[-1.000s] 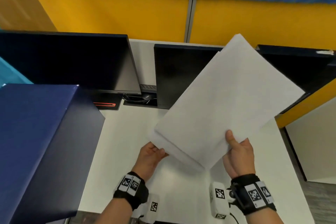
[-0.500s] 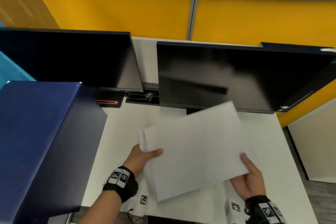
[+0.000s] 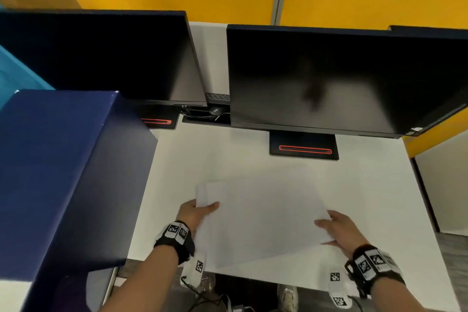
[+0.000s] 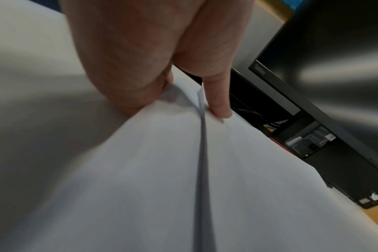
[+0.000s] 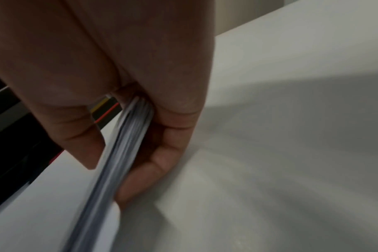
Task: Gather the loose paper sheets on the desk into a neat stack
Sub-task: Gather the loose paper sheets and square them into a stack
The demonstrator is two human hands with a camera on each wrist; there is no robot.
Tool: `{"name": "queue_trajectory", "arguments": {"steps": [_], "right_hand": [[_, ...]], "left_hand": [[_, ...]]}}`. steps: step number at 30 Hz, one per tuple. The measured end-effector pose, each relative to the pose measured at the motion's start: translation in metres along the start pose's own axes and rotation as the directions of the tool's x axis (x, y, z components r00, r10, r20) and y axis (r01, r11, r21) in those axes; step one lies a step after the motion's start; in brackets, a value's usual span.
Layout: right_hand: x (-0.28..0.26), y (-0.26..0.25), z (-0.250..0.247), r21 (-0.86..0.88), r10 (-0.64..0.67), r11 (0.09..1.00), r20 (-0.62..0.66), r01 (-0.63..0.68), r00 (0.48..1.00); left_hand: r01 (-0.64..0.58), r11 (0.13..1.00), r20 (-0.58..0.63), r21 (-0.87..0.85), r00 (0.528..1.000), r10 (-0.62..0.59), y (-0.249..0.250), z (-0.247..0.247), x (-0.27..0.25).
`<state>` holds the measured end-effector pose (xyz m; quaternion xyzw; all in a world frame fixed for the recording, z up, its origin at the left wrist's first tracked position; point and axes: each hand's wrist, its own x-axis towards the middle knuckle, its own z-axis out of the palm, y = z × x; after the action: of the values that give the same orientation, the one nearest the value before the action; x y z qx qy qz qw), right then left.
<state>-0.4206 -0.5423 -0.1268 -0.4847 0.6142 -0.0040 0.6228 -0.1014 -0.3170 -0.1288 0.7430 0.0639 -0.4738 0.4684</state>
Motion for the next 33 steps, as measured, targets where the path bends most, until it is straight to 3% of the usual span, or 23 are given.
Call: {"name": "queue_trajectory", "arguments": {"steps": [4,7,11,14,16,18,23,28,30,33], "right_hand": [[-0.011,-0.013,0.017,-0.291,-0.111,0.947,0.103,0.137,0.988],[-0.011,-0.014,0.029,-0.387,-0.155,0.901,0.141,0.199,0.978],[-0.012,-0.011,0.033,-0.435,-0.097,0.889,0.134,0.147,0.986],[-0.017,-0.006,0.031,-0.45,-0.04,0.887,0.153,0.105,0.987],[-0.019,-0.006,0.03,-0.41,-0.063,0.904,0.146,0.118,0.987],[-0.022,-0.007,0.027,-0.309,-0.117,0.938,0.14,0.156,0.983],[-0.035,-0.02,0.012,-0.135,-0.382,0.918,-0.055,0.373,0.922],[-0.038,-0.031,-0.001,-0.072,-0.478,0.878,-0.15,0.473,0.865],[-0.043,-0.034,0.002,-0.024,-0.497,0.863,-0.23,0.505,0.837],[-0.04,-0.029,0.007,0.062,-0.46,0.875,-0.198,0.479,0.866]], "left_hand": [[0.049,0.992,0.051,-0.117,0.998,-0.043,-0.008,0.004,0.001],[0.021,0.992,0.039,-0.122,0.999,-0.017,-0.009,0.007,0.002],[-0.01,0.982,0.023,-0.19,1.0,0.014,-0.011,-0.002,0.001],[-0.065,0.994,0.035,-0.089,0.997,0.069,-0.02,-0.007,-0.002],[-0.165,0.984,0.031,0.064,0.986,0.163,-0.022,-0.006,-0.007],[-0.255,0.962,0.055,0.102,0.967,0.25,-0.017,-0.002,-0.012],[-0.427,0.904,0.109,0.015,0.9,0.423,0.026,-0.002,-0.037],[-0.599,0.799,0.144,0.04,0.795,0.589,0.058,0.002,-0.048],[-0.615,0.784,0.141,0.083,0.786,0.601,0.06,0.008,-0.046],[-0.588,0.806,0.155,0.071,0.804,0.574,0.05,0.016,-0.036]]}}
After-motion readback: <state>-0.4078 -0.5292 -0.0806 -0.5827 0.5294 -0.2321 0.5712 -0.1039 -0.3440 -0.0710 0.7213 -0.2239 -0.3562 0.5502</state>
